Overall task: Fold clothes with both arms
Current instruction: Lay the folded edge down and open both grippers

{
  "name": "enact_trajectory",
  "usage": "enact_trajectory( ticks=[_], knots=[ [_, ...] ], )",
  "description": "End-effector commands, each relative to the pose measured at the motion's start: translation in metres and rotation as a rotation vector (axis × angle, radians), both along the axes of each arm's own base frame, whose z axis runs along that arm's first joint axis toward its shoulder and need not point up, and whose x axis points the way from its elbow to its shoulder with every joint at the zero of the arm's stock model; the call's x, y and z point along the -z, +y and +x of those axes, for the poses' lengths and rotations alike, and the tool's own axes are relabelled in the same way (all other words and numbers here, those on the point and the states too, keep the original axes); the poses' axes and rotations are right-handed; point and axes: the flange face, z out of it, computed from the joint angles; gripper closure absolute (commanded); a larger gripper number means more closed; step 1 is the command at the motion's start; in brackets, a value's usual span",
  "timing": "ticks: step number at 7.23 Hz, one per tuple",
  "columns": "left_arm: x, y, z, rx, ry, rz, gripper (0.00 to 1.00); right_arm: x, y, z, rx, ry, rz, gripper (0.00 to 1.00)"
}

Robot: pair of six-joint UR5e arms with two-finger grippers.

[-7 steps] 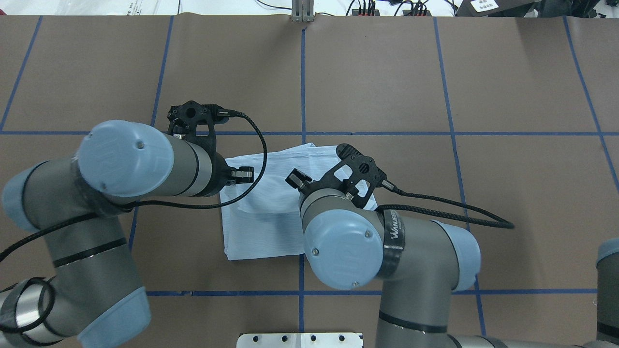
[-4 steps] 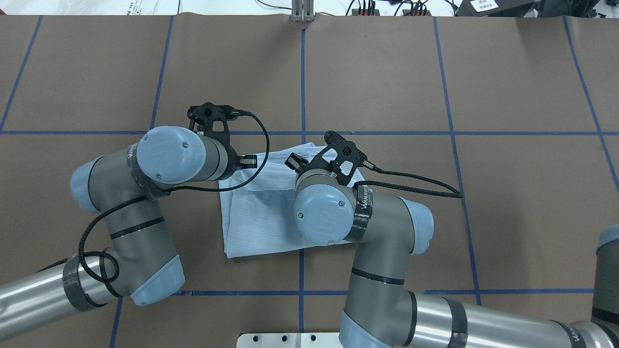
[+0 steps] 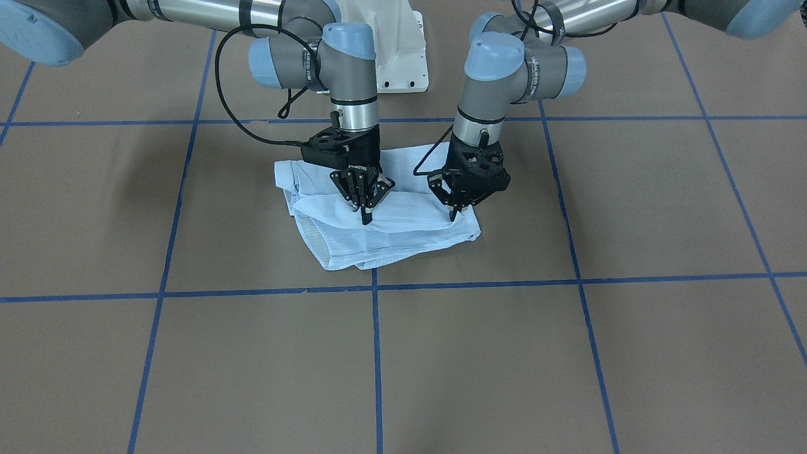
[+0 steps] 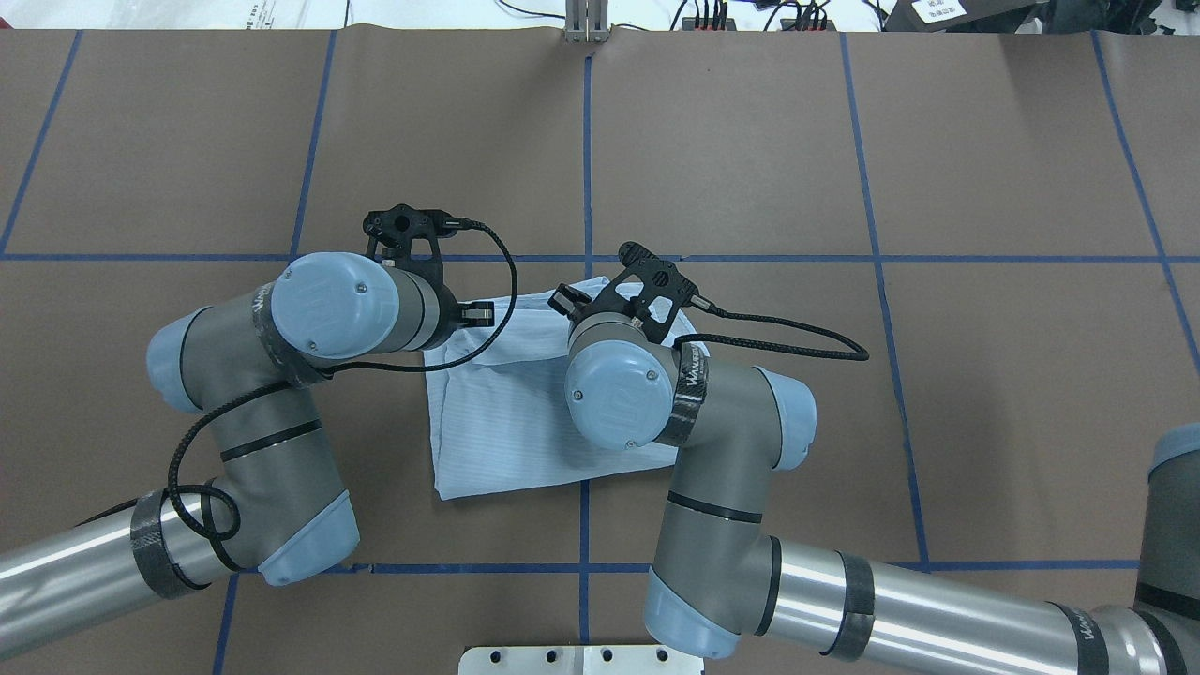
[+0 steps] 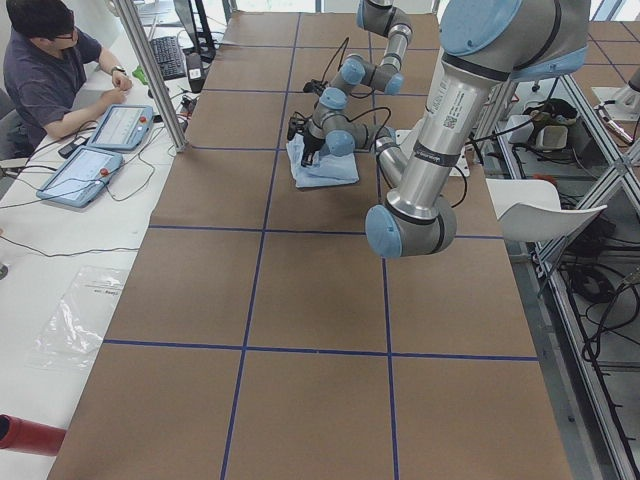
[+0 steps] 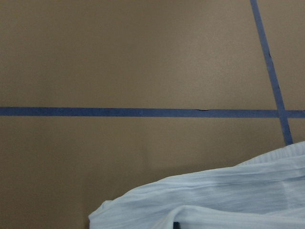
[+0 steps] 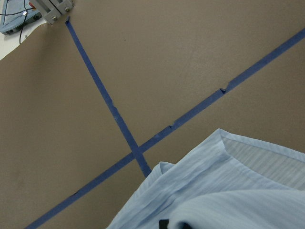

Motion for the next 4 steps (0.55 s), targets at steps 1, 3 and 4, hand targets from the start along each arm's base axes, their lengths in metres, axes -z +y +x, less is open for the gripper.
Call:
enact_trajectory(
  ticks=[1, 3, 4],
  knots=[
    [0.008, 0.002, -0.006, -0.002, 0.017, 0.008, 1.00, 0.017, -0.009, 0.005, 0.009, -0.010, 0.040, 1.00],
    [0.001, 0.005, -0.010, -0.002, 0.010, 0.004, 1.00, 0.011, -0.012, 0.001, 0.007, 0.008, 0.039, 1.00],
    [-0.004, 0.005, -0.011, -0.003, 0.004, 0.000, 0.92, 0.008, -0.016, -0.005, 0.001, 0.015, 0.052, 0.78]
  ],
)
